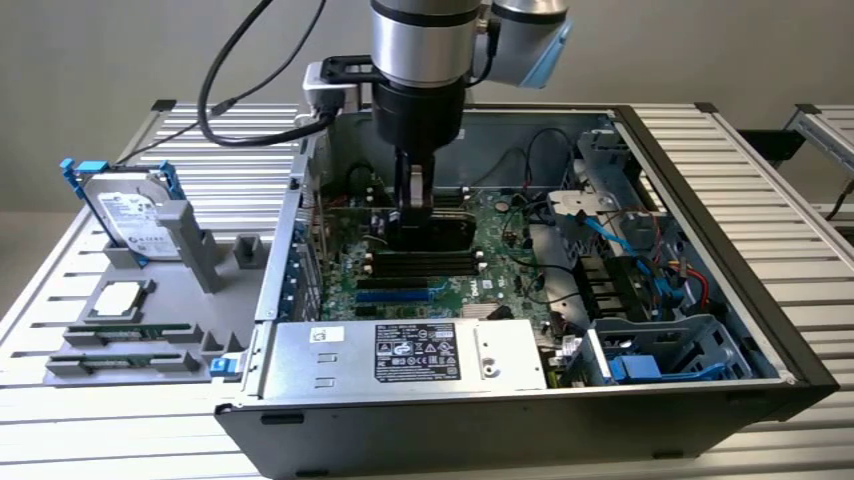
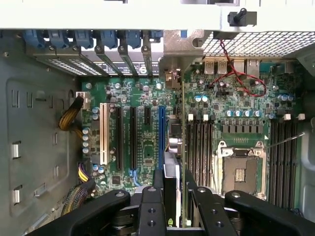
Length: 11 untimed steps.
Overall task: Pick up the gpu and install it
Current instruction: 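Insert the gpu into the slot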
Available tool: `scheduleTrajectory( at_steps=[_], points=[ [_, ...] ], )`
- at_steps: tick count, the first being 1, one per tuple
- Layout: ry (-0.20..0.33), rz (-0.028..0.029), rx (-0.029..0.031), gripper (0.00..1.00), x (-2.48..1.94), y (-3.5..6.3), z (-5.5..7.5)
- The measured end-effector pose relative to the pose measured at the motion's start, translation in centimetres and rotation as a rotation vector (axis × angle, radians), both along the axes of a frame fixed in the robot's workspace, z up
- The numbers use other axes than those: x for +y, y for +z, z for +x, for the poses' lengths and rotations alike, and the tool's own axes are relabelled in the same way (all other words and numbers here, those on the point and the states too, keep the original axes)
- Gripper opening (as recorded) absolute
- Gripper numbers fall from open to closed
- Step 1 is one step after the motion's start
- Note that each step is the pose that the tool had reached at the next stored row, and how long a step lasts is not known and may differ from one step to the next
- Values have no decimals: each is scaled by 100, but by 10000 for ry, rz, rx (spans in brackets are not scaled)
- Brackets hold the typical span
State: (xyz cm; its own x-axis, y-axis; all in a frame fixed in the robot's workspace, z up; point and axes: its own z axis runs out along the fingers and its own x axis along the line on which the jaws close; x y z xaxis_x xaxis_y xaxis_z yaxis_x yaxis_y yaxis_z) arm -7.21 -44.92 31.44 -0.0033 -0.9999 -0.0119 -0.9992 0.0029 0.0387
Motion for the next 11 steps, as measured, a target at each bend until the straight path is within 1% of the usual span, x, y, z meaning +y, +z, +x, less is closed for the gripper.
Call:
scheduleTrajectory(
  at_steps=[11],
  points=[
    [-94,0,0,27,-40,-74,-15]
  ],
)
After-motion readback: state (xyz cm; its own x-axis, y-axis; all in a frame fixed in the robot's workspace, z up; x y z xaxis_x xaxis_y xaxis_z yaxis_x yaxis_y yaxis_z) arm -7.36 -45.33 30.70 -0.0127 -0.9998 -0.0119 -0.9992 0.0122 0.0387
